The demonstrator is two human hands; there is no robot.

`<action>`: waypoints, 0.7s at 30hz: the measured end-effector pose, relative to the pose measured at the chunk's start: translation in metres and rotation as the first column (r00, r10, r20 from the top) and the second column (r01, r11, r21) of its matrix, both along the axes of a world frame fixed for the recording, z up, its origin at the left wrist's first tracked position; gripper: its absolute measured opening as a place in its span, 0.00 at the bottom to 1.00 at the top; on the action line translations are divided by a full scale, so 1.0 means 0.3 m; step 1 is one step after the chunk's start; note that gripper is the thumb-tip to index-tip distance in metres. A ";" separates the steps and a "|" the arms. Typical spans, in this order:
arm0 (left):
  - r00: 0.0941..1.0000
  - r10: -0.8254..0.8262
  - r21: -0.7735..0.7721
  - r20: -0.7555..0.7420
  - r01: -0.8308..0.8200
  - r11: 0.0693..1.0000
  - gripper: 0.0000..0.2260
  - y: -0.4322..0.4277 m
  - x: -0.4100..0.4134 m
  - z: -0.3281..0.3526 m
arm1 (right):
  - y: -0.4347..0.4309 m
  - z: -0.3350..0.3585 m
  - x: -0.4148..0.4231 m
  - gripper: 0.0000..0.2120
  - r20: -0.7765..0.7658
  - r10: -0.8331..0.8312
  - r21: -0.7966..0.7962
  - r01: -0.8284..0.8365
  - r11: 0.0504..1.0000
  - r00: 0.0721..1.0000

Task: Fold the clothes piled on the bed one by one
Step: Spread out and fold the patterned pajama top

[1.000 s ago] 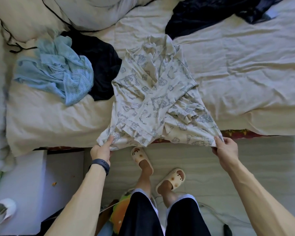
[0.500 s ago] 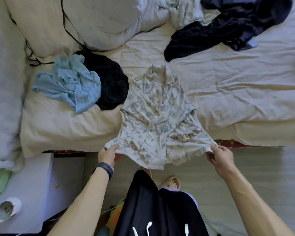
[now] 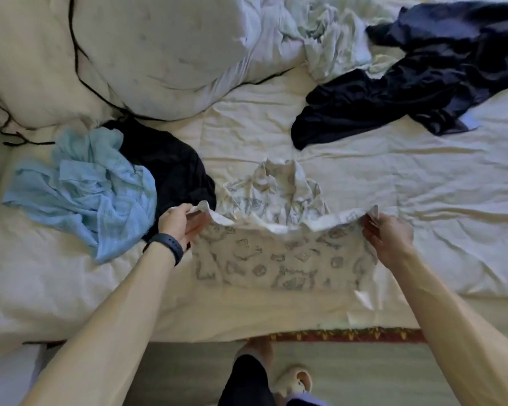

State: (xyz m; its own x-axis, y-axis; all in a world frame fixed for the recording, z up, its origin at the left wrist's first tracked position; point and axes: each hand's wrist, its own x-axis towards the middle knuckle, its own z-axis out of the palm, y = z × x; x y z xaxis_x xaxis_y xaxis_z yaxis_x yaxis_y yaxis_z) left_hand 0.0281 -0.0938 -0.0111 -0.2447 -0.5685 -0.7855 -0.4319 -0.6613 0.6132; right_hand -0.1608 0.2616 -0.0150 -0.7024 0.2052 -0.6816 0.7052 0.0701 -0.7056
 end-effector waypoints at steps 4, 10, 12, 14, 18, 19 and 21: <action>0.820 -0.424 -0.107 0.386 0.496 0.862 0.28 -0.090 -0.184 -0.233 | -0.104 -0.223 -0.132 0.28 0.228 0.593 0.290 -0.635 0.716 0.772; 0.586 -0.381 -0.473 0.715 0.807 0.353 0.20 -0.070 -0.328 -0.358 | -0.214 -0.324 -0.214 0.22 0.141 0.735 0.707 -0.587 0.394 0.663; 0.538 -0.515 -0.454 0.668 0.842 0.291 0.15 -0.086 -0.381 -0.384 | -0.259 -0.339 -0.265 0.21 0.109 0.785 0.672 -0.627 0.394 0.609; 0.462 -0.620 -0.376 0.634 0.885 0.275 0.11 -0.107 -0.419 -0.408 | -0.291 -0.357 -0.320 0.22 0.159 0.804 0.611 -0.697 0.375 0.573; 0.410 -0.666 -0.282 0.624 0.912 0.297 0.07 -0.158 -0.449 -0.428 | -0.310 -0.398 -0.408 0.19 0.332 0.831 0.546 -0.809 0.216 0.446; 0.364 -0.704 -0.239 0.609 0.931 0.274 0.09 -0.165 -0.455 -0.431 | -0.303 -0.406 -0.421 0.19 0.356 0.840 0.518 -0.835 0.186 0.409; 0.278 -0.736 -0.155 0.618 0.960 0.232 0.11 -0.178 -0.466 -0.424 | -0.286 -0.418 -0.433 0.19 0.356 0.869 0.472 -0.869 0.150 0.343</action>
